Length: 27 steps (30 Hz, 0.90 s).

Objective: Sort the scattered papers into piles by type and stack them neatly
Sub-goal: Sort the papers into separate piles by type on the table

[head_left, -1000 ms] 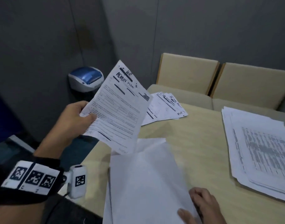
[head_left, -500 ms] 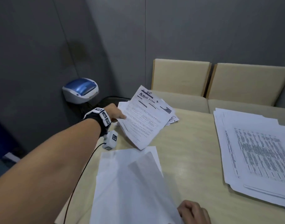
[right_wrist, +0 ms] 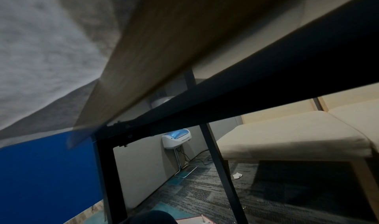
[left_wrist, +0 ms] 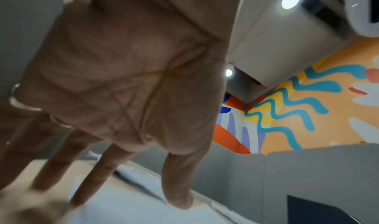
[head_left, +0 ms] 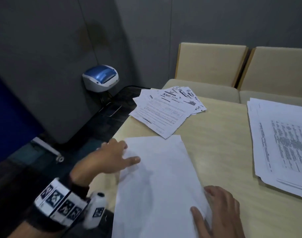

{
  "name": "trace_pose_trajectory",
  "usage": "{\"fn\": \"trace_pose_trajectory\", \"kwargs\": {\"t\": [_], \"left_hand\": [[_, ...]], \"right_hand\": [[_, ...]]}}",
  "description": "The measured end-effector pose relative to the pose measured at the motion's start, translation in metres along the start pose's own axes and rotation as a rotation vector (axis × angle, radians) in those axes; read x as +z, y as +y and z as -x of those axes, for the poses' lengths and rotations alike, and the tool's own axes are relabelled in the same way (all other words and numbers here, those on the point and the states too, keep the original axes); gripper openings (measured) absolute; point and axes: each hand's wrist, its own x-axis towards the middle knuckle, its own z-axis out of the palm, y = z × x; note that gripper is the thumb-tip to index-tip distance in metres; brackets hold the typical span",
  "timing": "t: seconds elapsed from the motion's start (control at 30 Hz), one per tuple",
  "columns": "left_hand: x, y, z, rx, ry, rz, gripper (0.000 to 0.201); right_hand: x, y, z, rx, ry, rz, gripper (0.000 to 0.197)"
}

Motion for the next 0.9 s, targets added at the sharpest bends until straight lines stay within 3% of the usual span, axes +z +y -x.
{"fn": "trace_pose_trajectory", "kwargs": {"t": [0.1,0.2,0.3,0.47,0.67,0.8,0.9], "left_hand": [[0.051,-0.012,0.057,0.042,-0.088,-0.071,0.112],[0.081,-0.002,0.091,0.104,-0.054,-0.136,0.131],[0.094,0.015,0.107,0.120,-0.054,-0.150,0.129],[0.104,0.040,0.119,0.215,-0.063,-0.103,0.107],[0.109,0.065,0.125,0.390,-0.046,0.064,0.107],[0.111,0.078,0.120,0.428,-0.037,0.134,0.112],[0.113,0.084,0.114,0.451,-0.004,0.164,0.116]], "right_hand": [[-0.003,0.002,0.005,-0.088,-0.041,0.018,0.030],[-0.004,0.000,0.010,-0.091,-0.087,0.087,0.029],[-0.008,-0.010,0.016,-0.003,-0.154,0.164,0.050],[-0.017,-0.012,0.023,0.307,-0.157,0.140,0.098],[-0.062,-0.004,0.012,0.568,-0.379,0.051,0.116],[-0.085,0.012,0.000,0.616,-0.400,-0.039,0.109],[-0.091,0.012,-0.006,0.594,-0.410,-0.015,0.058]]}}
